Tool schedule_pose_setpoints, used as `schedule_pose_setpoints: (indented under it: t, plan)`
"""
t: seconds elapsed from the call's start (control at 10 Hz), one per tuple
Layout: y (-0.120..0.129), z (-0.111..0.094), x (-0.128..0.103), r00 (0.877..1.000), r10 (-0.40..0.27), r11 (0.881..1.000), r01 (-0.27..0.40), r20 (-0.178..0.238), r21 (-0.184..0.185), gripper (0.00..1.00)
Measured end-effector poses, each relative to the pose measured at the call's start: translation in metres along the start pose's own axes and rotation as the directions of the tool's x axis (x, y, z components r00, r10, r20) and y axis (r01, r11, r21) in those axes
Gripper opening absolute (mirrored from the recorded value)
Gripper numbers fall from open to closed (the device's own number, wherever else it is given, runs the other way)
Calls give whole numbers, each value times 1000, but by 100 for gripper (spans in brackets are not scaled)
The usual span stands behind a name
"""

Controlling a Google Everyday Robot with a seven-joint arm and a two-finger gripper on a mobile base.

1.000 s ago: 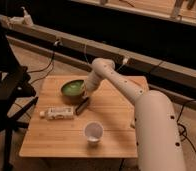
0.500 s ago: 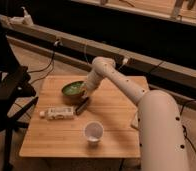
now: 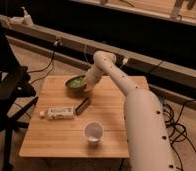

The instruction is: Drag the ceramic bowl in a circle

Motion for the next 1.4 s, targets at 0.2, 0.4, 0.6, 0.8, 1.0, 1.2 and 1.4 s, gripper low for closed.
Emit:
schedule_pose_setpoints:
  t: [0.2, 0.4, 0.6, 0.8, 1.0, 1.2, 1.4]
  plan:
    - [-12, 10, -11, 999, -37, 999, 37, 18, 2, 0]
    - [-26, 29, -42, 993, -104, 995, 104, 64, 3, 0]
    - [-35, 51, -83, 974, -185, 982, 186, 130, 4, 0]
    - [-26, 65, -113, 956, -231, 972, 235, 178, -3, 0]
    - [-17, 68, -123, 955, -225, 973, 231, 193, -9, 0]
    - [3, 61, -118, 964, -184, 982, 190, 192, -12, 0]
    - [34, 42, -97, 979, -121, 992, 125, 166, -14, 0]
